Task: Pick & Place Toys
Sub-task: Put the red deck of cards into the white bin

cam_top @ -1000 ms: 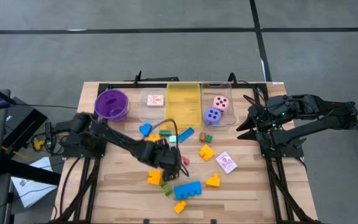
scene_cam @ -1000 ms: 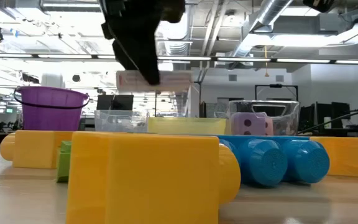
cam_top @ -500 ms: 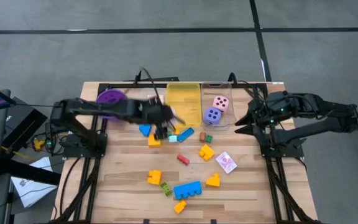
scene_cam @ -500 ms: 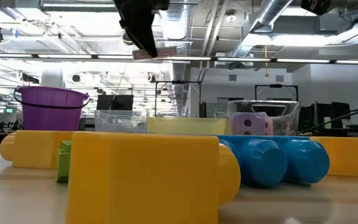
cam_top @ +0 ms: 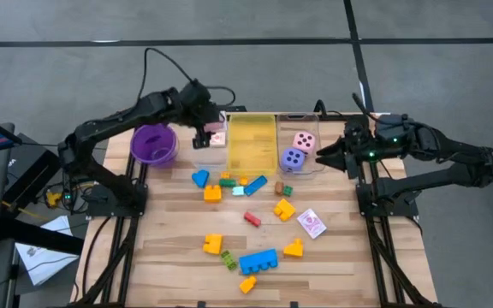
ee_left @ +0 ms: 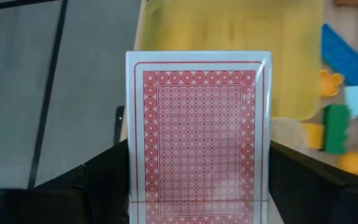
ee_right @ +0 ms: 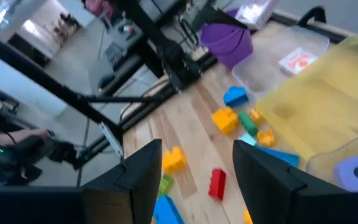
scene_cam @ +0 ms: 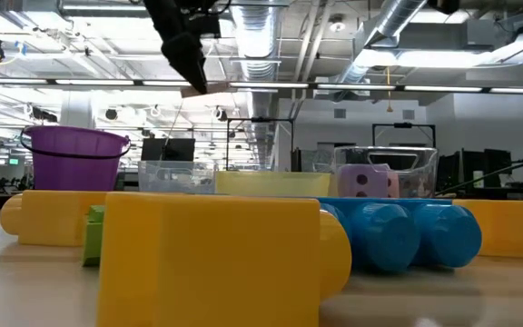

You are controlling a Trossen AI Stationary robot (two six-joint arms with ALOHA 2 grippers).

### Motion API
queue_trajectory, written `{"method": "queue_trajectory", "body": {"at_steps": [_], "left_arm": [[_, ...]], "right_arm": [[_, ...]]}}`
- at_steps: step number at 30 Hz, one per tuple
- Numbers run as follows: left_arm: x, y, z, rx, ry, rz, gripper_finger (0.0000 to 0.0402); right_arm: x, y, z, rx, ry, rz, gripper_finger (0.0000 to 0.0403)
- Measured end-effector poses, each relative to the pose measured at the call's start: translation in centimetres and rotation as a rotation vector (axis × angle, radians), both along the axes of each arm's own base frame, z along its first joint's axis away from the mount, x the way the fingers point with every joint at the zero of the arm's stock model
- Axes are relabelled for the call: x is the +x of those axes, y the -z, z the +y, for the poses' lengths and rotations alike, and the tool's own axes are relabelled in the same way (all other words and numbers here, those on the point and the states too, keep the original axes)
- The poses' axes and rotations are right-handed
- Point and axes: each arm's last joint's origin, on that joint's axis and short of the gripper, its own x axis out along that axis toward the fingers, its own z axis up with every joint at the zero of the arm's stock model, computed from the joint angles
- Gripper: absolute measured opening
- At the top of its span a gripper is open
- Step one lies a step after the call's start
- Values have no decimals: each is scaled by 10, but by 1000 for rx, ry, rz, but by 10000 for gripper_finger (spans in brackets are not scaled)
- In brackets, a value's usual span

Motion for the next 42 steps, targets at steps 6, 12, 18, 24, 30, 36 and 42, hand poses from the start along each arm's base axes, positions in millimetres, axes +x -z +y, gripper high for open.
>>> {"method": "queue_trajectory", "body": {"at_steps": [6, 12, 18, 24, 30, 36, 42], "left_arm": [[-3, 10, 26, -6, 40, 25, 324], [0, 24, 41, -34, 70, 49, 319], [4, 38, 50, -91, 69, 68, 316], [7, 53, 52, -159, 61, 125, 329], [8, 60, 52, -226, 38, 136, 311], [-2, 84, 42, -289, 5, 174, 332], [-10, 110, 26, -314, 17, 185, 320]], "right_arm": [[1, -4, -2, 10, 65, -43, 189], [1, -4, -3, 22, 100, -44, 189], [6, -3, -3, 41, 108, -43, 189], [12, -1, -3, 35, 105, -27, 189], [15, 1, -3, 32, 104, -10, 189], [17, 2, -3, 18, 98, -1, 189], [17, 2, -3, 18, 96, -1, 189]]}}
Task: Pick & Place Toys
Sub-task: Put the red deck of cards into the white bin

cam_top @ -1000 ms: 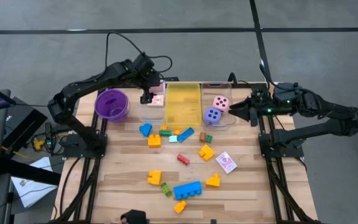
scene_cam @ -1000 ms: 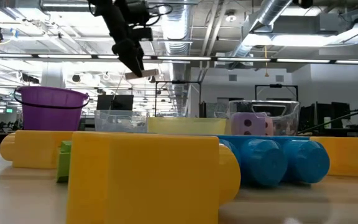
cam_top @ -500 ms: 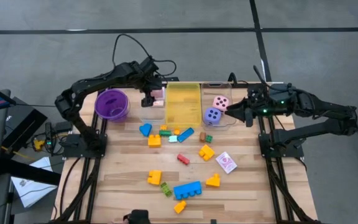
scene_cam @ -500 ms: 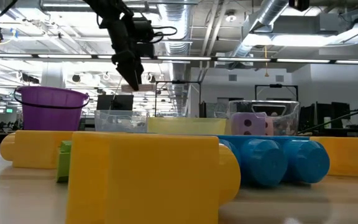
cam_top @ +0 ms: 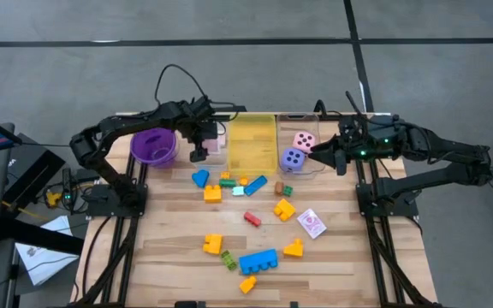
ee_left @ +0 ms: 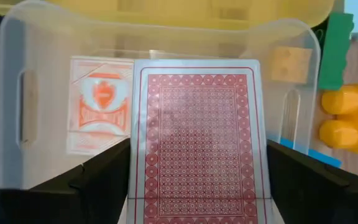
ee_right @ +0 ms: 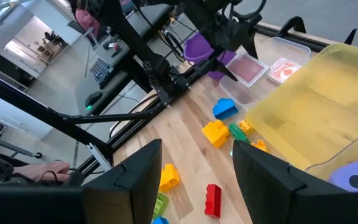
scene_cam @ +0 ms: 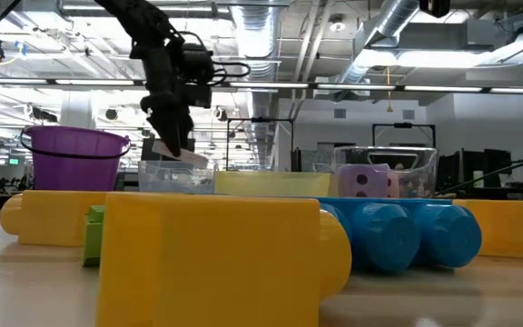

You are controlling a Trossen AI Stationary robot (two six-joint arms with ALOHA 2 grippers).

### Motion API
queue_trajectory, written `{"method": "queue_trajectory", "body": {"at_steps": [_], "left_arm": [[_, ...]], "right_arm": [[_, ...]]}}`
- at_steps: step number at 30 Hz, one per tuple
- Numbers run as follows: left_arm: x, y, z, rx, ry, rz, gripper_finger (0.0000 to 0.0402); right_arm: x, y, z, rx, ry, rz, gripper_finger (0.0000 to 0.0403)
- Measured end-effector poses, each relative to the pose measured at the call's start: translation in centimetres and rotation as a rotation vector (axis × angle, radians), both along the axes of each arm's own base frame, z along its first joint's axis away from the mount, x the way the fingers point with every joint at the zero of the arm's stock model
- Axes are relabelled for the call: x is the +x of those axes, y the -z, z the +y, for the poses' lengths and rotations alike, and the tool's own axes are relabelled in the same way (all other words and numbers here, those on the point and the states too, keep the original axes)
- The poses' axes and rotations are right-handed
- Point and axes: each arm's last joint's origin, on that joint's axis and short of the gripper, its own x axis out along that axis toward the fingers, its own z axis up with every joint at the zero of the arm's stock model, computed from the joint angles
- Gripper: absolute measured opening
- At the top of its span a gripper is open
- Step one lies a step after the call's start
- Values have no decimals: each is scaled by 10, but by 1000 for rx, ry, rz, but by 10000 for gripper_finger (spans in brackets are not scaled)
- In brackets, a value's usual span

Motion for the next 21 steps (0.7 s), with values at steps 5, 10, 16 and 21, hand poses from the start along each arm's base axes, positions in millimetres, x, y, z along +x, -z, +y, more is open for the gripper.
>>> {"method": "queue_trajectory", "body": {"at_steps": [5, 10, 16, 21], "left_arm": [[3, 6, -5, 30, 19, -39, 318], [7, 8, -2, 72, 15, -92, 330], [2, 19, -1, 69, 5, -85, 314], [2, 29, -2, 81, -12, -116, 319]], "right_arm": [[0, 0, 0, 2, -5, -1, 189], [0, 0, 0, 2, -5, -1, 189], [0, 0, 0, 2, -5, 0, 189], [0, 0, 0, 2, -4, 0, 189]]}}
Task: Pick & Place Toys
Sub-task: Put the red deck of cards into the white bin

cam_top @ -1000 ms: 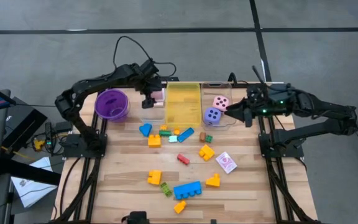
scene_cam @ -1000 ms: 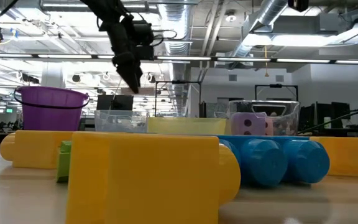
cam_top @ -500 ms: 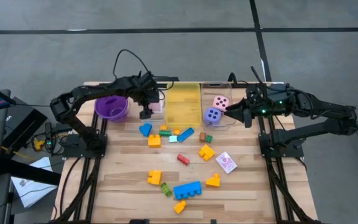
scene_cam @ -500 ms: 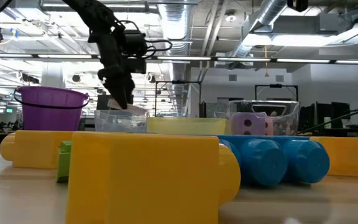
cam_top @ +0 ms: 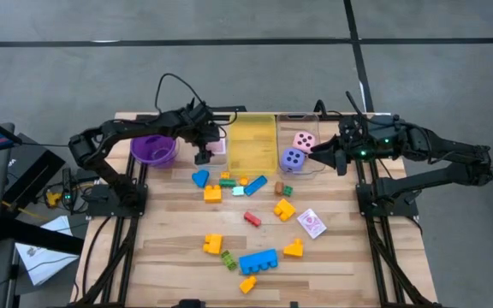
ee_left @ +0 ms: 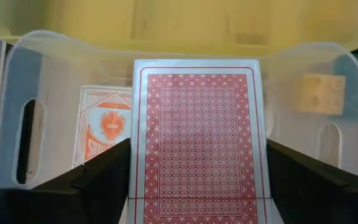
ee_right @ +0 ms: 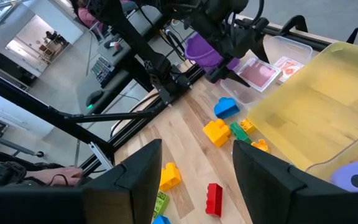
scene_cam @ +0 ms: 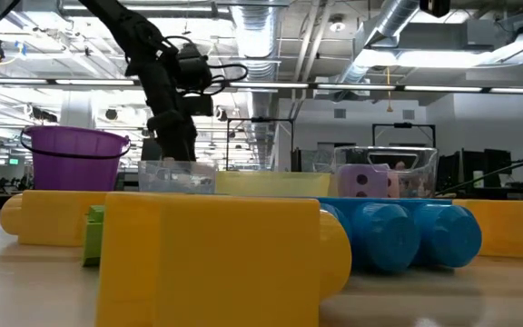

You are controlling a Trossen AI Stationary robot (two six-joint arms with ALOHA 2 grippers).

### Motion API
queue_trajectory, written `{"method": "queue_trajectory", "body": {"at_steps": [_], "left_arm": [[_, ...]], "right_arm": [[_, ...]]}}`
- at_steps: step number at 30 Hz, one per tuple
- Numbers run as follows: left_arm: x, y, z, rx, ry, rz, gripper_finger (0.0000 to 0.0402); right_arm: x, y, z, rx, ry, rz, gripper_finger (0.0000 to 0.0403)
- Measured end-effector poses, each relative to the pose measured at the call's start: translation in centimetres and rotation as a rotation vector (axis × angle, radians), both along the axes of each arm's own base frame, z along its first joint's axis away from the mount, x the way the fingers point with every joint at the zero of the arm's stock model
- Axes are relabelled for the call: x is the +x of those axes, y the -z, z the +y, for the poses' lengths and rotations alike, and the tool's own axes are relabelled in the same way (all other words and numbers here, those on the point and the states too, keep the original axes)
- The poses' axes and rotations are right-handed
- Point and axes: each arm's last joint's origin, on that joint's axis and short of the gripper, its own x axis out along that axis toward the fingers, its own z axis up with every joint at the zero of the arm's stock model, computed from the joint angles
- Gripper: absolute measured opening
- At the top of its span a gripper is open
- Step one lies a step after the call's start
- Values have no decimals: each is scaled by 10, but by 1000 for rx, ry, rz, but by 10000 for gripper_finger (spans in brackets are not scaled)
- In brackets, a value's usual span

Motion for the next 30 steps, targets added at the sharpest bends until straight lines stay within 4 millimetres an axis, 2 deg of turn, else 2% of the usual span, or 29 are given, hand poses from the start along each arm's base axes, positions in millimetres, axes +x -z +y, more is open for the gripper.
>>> {"method": "queue_trajectory", "body": {"at_steps": [13, 30], "left_arm": [[1, 9, 1, 20, -3, -43, 320], [8, 46, 4, -79, 13, 46, 316]], "right_arm": [[0, 0, -1, 1, 4, 3, 189], [0, 0, -1, 18, 11, 1, 189]]}}
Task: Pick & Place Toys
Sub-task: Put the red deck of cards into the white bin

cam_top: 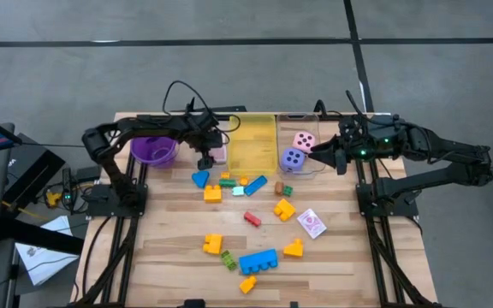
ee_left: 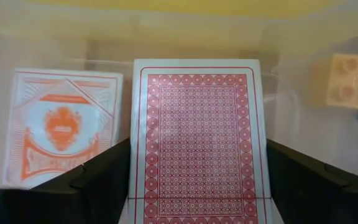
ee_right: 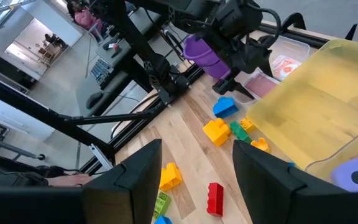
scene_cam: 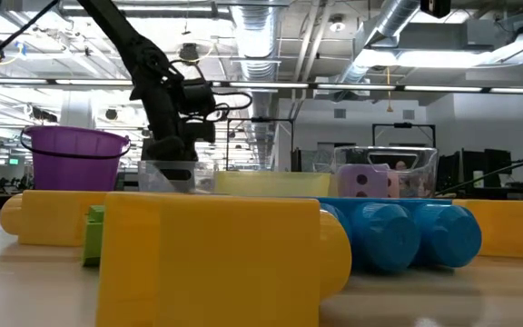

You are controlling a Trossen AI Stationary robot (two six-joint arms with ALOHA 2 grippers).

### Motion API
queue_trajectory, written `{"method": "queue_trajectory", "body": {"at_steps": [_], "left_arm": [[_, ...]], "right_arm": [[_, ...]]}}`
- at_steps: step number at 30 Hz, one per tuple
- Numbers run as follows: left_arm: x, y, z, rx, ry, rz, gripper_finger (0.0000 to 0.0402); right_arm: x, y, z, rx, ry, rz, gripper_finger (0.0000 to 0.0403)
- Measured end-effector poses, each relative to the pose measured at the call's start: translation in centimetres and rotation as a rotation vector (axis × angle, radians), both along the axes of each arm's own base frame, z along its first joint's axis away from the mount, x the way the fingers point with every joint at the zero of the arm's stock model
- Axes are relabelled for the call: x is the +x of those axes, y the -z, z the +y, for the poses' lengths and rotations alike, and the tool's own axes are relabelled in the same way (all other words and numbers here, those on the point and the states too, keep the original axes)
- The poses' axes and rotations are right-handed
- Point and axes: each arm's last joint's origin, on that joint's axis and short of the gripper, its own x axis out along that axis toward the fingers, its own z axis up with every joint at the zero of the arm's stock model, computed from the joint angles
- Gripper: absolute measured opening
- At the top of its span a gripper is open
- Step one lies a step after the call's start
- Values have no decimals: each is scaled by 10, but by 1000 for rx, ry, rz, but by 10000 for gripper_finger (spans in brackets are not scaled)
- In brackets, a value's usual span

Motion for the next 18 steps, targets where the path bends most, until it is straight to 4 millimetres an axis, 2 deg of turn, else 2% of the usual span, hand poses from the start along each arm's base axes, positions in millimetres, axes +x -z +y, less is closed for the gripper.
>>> {"method": "queue_trajectory", "body": {"at_steps": [4, 10, 18], "left_arm": [[0, 3, 0, -6, 1, 7, 312], [0, 3, 1, -5, 2, 7, 329], [-1, 3, 1, 8, -5, 18, 322]], "right_arm": [[0, 0, 0, 0, 0, 0, 189], [0, 0, 0, 0, 1, 0, 189], [0, 0, 0, 0, 0, 1, 189]]}}
